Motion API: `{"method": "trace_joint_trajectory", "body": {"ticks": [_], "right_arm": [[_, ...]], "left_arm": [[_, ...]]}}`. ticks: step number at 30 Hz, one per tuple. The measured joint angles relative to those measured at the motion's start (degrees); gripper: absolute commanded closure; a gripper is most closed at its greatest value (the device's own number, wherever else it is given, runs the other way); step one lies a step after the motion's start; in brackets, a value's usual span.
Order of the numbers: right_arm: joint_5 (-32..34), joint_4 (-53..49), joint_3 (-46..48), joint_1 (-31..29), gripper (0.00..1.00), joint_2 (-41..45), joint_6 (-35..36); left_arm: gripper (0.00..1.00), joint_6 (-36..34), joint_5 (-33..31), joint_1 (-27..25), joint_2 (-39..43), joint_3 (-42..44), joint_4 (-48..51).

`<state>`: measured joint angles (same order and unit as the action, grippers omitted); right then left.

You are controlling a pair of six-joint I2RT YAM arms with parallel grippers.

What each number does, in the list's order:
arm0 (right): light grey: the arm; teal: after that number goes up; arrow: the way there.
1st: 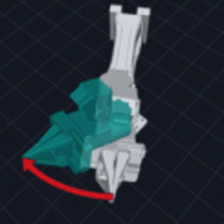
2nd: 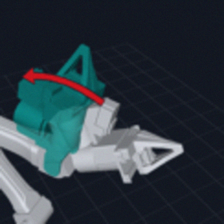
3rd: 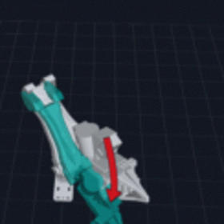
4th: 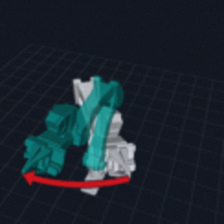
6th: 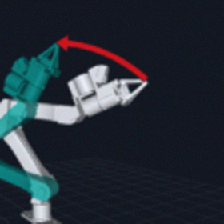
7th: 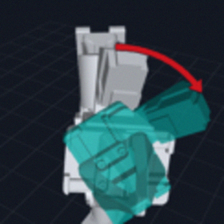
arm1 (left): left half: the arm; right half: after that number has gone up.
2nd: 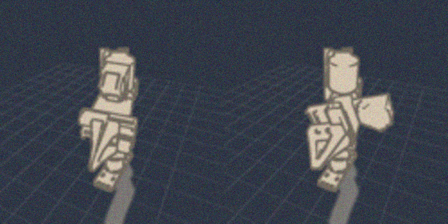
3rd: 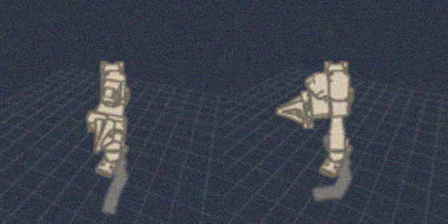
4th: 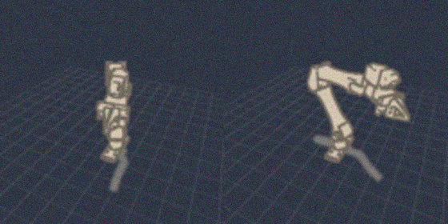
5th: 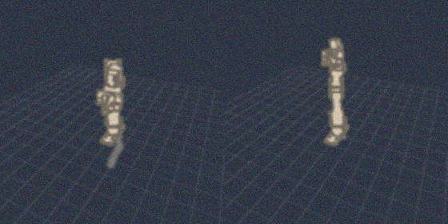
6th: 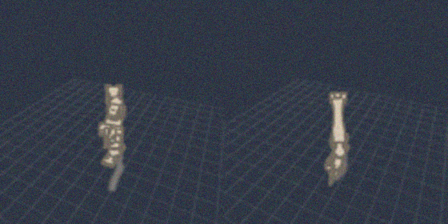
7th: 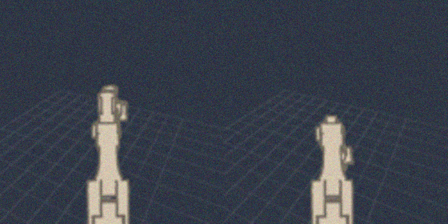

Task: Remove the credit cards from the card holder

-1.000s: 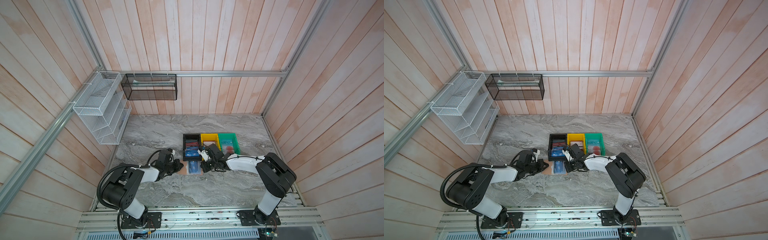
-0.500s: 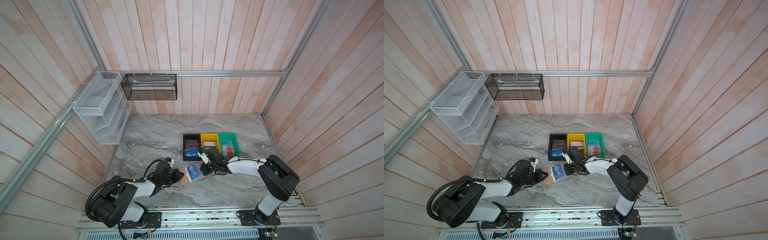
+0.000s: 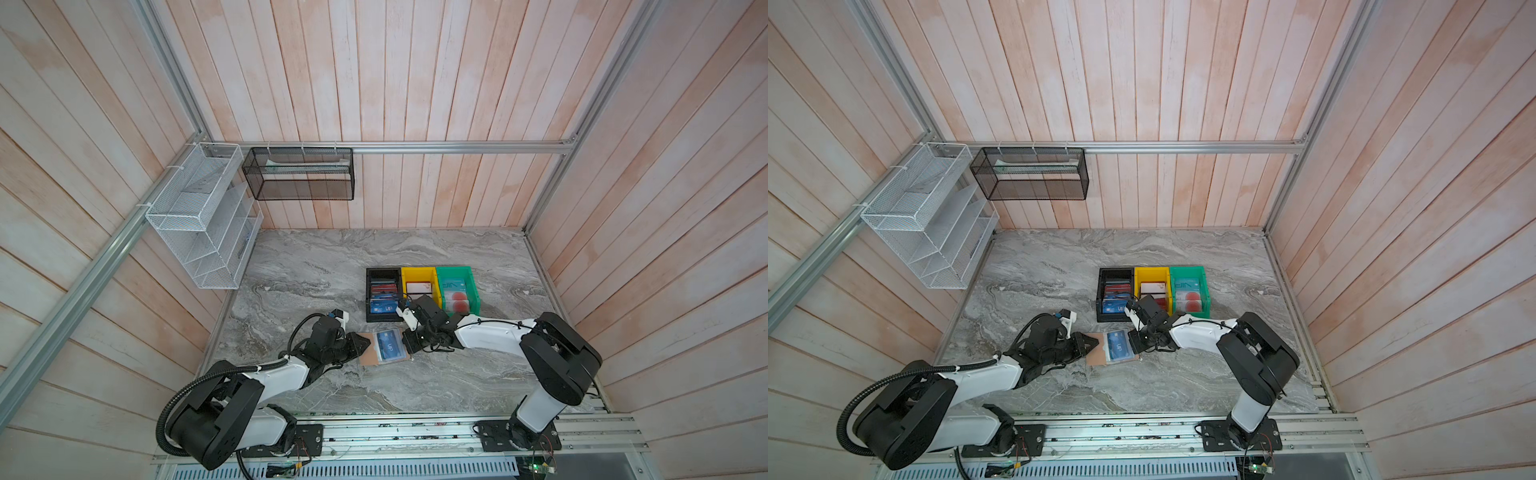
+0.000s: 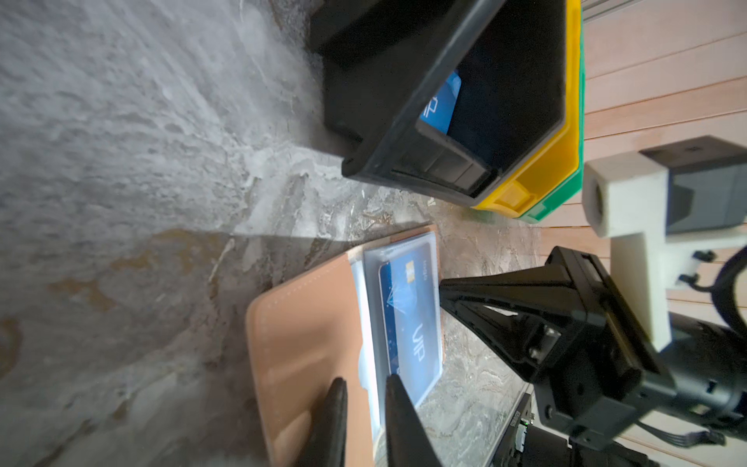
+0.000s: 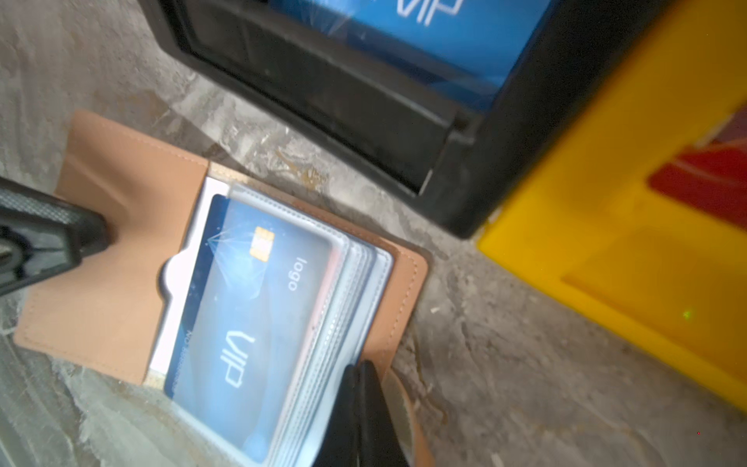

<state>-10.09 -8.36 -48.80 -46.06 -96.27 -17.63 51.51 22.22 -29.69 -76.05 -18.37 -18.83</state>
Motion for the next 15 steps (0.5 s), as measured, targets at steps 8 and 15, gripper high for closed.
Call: {"method": "trace_joint_trajectory", "body": {"ticks": [8, 15], "right_arm": [[0.7, -5.3, 0.0, -0.6, 0.94, 2.7, -0.6], [0.3, -5.5, 0.0, -1.1, 0.93, 3.8, -0.9]], "left_arm": [[0.79, 0.3, 0.0, -0.4, -1.6, 0.0, -0.5], [0.79, 0.8, 0.2, -1.2, -3.3, -0.1, -1.6]]}}
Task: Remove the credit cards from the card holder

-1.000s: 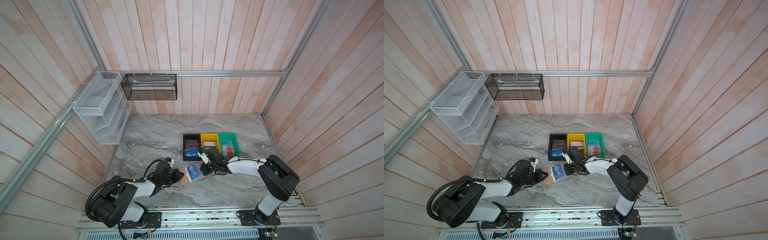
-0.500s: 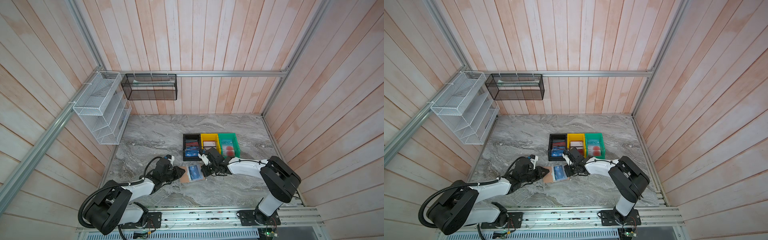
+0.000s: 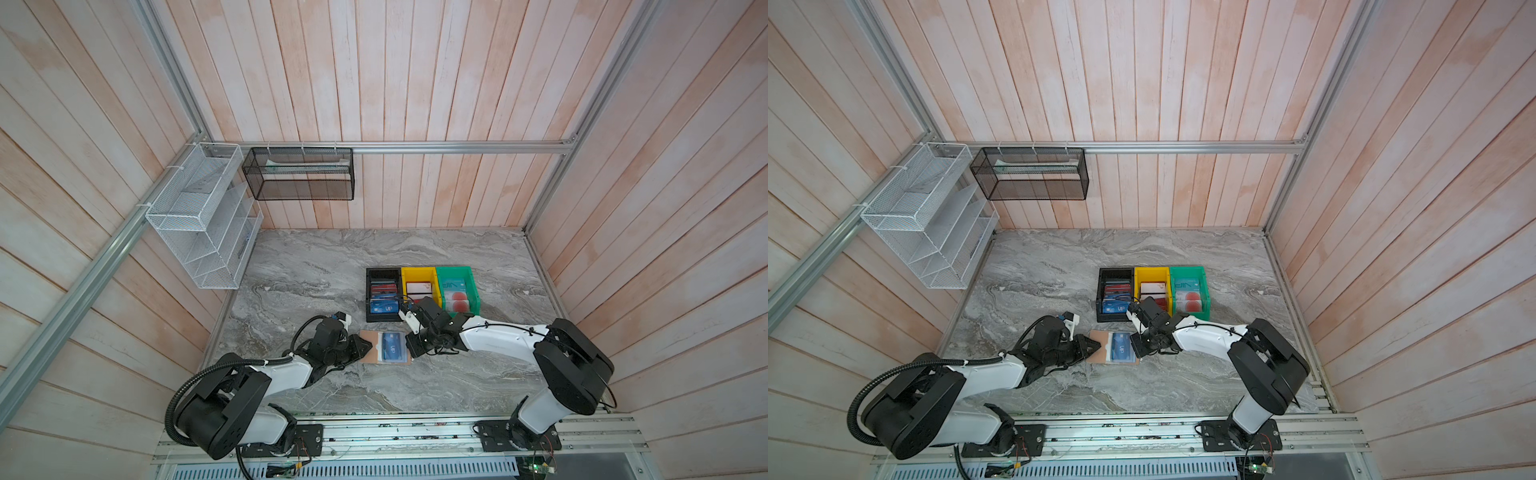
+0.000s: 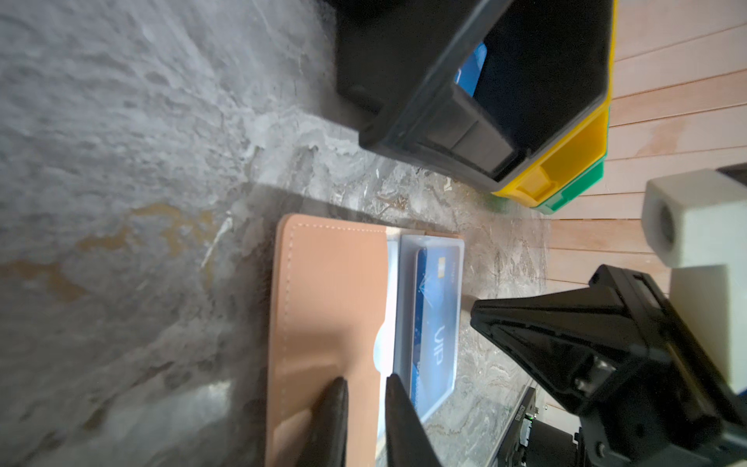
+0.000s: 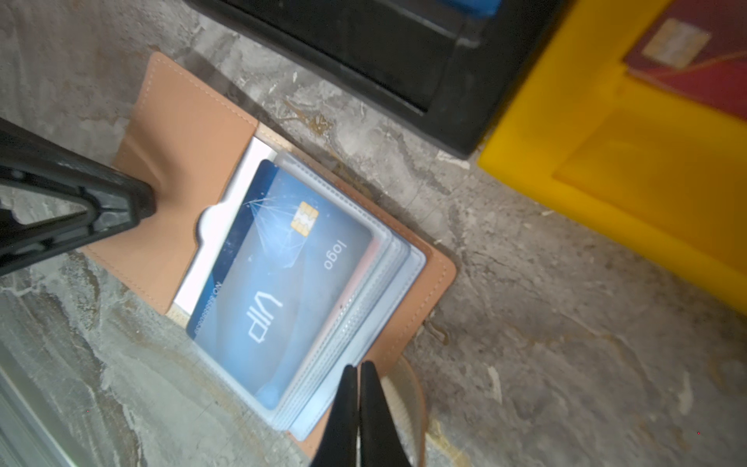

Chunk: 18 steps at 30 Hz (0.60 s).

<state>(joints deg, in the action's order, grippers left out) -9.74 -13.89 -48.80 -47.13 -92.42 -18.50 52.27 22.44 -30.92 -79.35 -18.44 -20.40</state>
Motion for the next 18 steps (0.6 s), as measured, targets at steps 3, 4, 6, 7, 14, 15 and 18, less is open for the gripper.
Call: {"method": "trace_joint_trajectory", "body": {"ticks": [3, 4, 6, 7, 14, 15, 18], "right_arm": [[-0.9, 0.3, 0.0, -0.3, 0.92, 0.2, 0.0], [-1.1, 0.4, 0.0, -0.4, 0.92, 0.2, 0.0], [-1.7, 0.7, 0.0, -0.5, 0.92, 0.2, -0.2], [-2.0, 0.9, 0.0, -0.6, 0.92, 0.2, -0.2], [-3.1, 2.5, 0.0, -0.6, 0.92, -0.9, -0.6], [-3.1, 2.8, 0.0, -0.6, 0.92, -1.2, -0.6], [-3.2, 3.4, 0.0, -0.6, 0.92, -2.9, -0.6]], "left_arm": [[0.79, 0.2, 0.0, -0.2, -0.1, 0.0, -0.3], [0.79, 0.3, 0.0, -0.2, -0.1, 0.0, -0.3], [0.79, 0.5, 0.0, -0.3, -0.1, 0.0, -0.5], [0.79, 0.5, 0.0, -0.3, -0.1, 0.0, -0.6], [0.78, 0.6, 0.2, -0.3, -0.5, -0.7, -0.8], [0.78, 0.7, 0.3, -0.3, -0.8, -0.9, -1.1], [0.77, 1.0, 1.2, -0.3, -1.9, -1.4, -2.4]]}}
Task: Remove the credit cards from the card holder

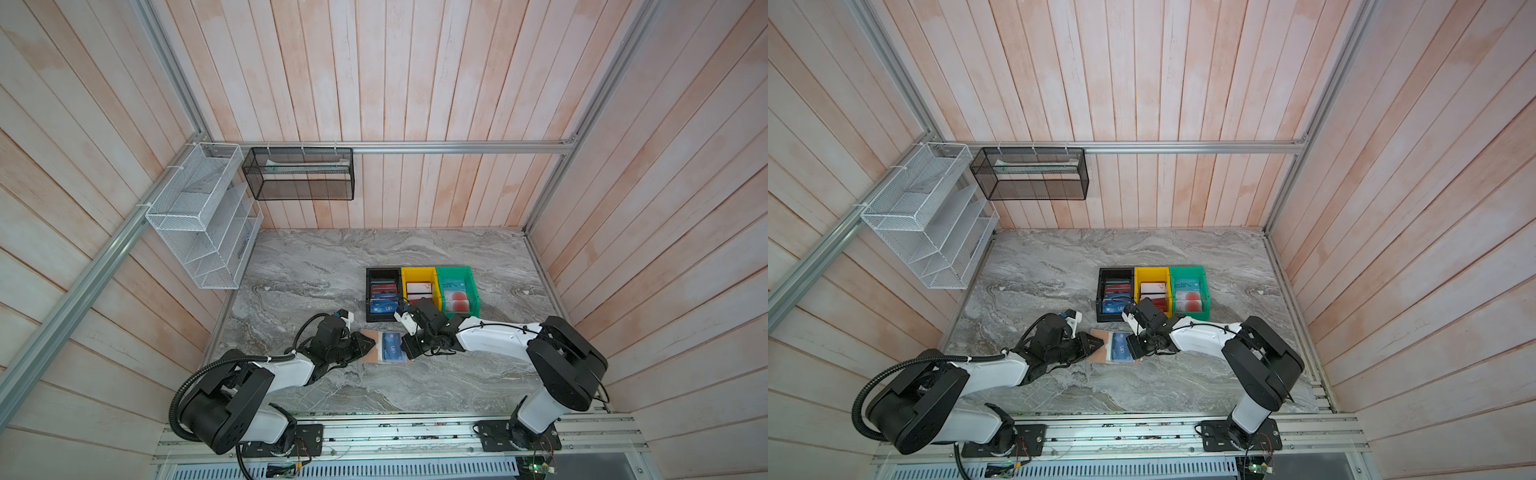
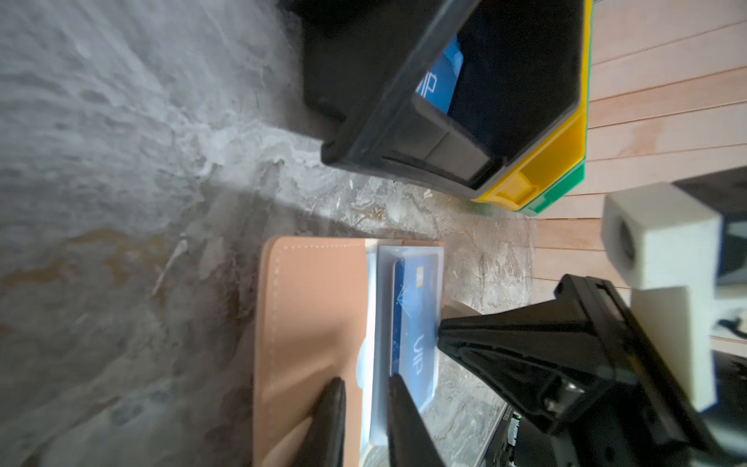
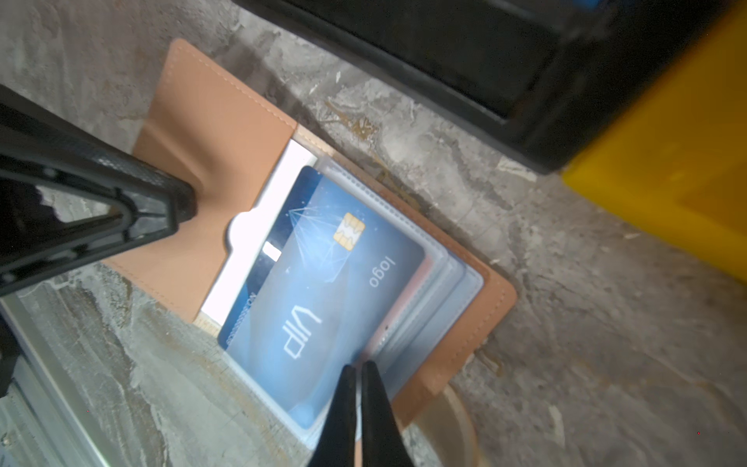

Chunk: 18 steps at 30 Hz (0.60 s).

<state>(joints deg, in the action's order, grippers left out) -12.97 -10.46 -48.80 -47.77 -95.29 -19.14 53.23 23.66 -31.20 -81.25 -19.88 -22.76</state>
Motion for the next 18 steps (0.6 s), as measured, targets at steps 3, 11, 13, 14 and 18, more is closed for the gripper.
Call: {"method": "trace_joint_trajectory", "body": {"ticks": [3, 11, 13, 14, 18], "right_arm": [[-0.3, 1.3, -0.1, 0.0, 0.92, -0.7, -0.1], [-0.6, 2.5, -0.1, 0.0, 0.92, -1.0, -0.2], [-0.6, 2.6, 0.0, 0.0, 0.92, -1.0, -0.2], [-0.6, 2.6, 0.0, 0.0, 0.92, -1.0, -0.2], [-0.6, 2.7, 0.0, 0.0, 0.92, -1.0, -0.2]], "left_arm": [[0.76, 0.4, 0.5, -0.2, -1.1, -0.2, -1.2], [0.74, 0.7, 1.4, -0.8, -3.0, -0.3, -3.1], [0.74, 0.7, 1.4, -0.8, -3.4, -0.3, -3.7], [0.74, 0.7, 1.5, -0.8, -3.8, -0.3, -4.0], [0.74, 0.9, 1.8, -0.9, -5.9, -0.7, -5.3]]}}
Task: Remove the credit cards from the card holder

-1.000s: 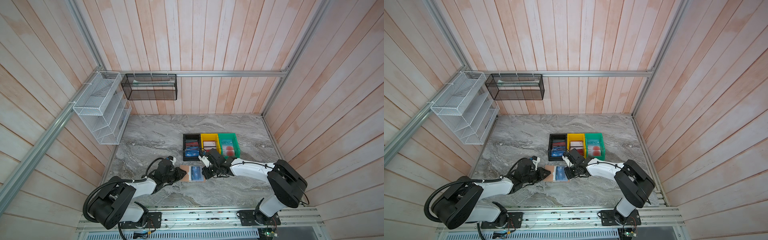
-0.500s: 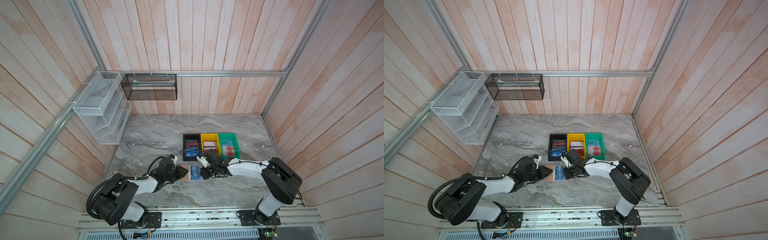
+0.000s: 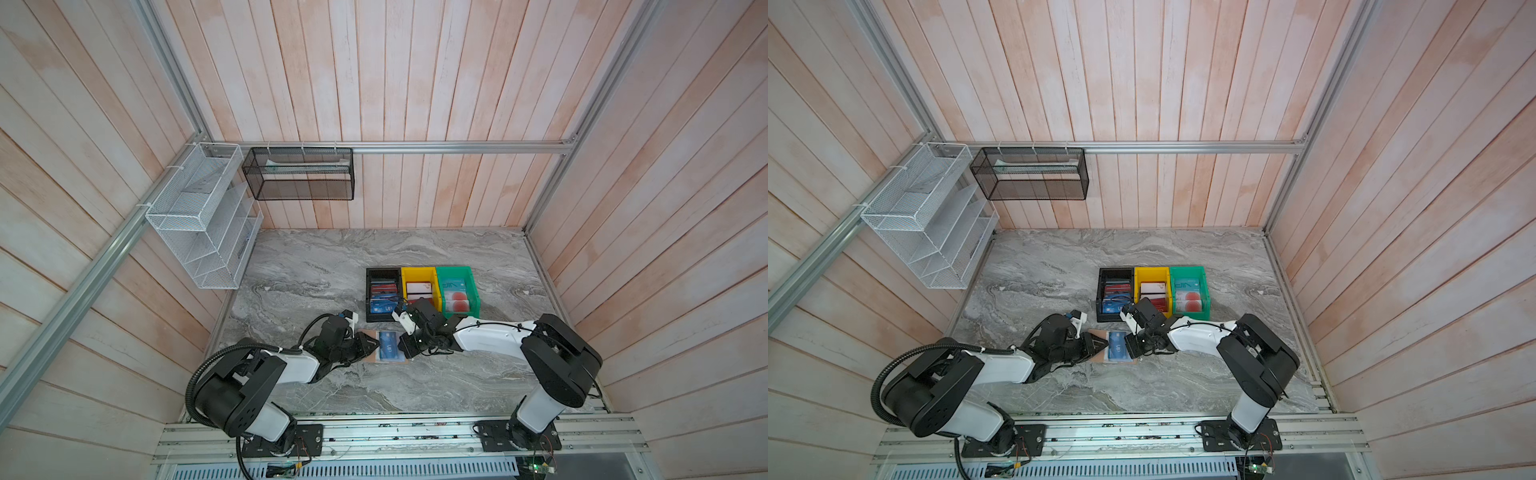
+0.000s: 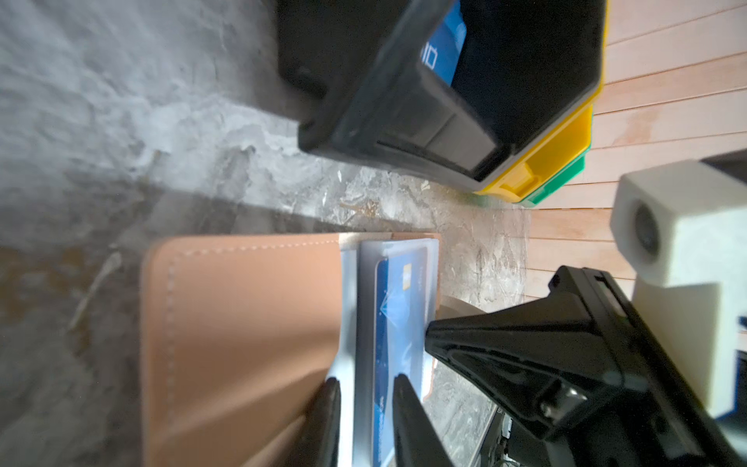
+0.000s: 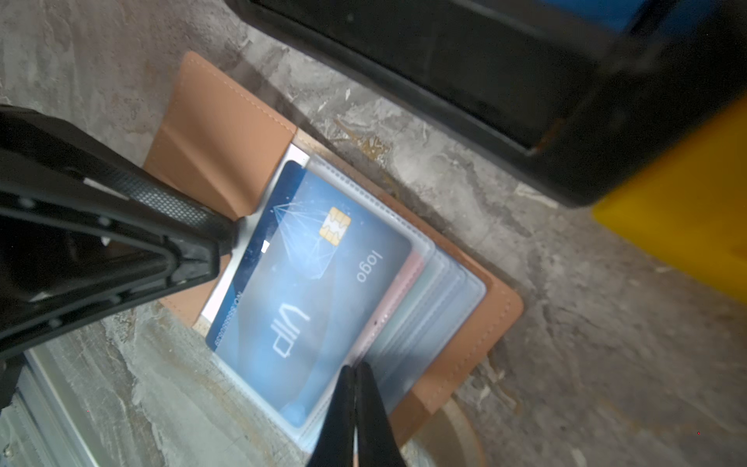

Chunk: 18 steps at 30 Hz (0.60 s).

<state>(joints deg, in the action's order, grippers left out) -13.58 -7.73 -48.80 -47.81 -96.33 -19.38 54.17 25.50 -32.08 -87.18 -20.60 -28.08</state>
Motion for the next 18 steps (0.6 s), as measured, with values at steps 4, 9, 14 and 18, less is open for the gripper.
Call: {"method": "trace_joint_trajectory", "body": {"ticks": [4, 9, 14, 18], "right_arm": [[0.0, 0.2, 0.1, 0.0, 0.92, 0.0, -0.2], [0.0, 0.9, 0.5, 0.0, 0.92, 0.0, -0.2], [-0.2, 1.7, 0.8, 0.0, 0.92, 0.0, -0.4], [-0.2, 1.9, 0.9, 0.0, 0.92, 0.0, -0.4]], "left_arm": [[0.74, 0.2, 0.8, -0.1, -2.4, -0.9, -1.5], [0.77, 0.5, 1.2, -0.2, -3.7, -1.4, -2.8], [0.85, 0.5, 1.3, -0.2, -4.3, -1.7, -2.8], [0.89, 0.5, 1.3, -0.3, -4.5, -2.0, -2.8]]}}
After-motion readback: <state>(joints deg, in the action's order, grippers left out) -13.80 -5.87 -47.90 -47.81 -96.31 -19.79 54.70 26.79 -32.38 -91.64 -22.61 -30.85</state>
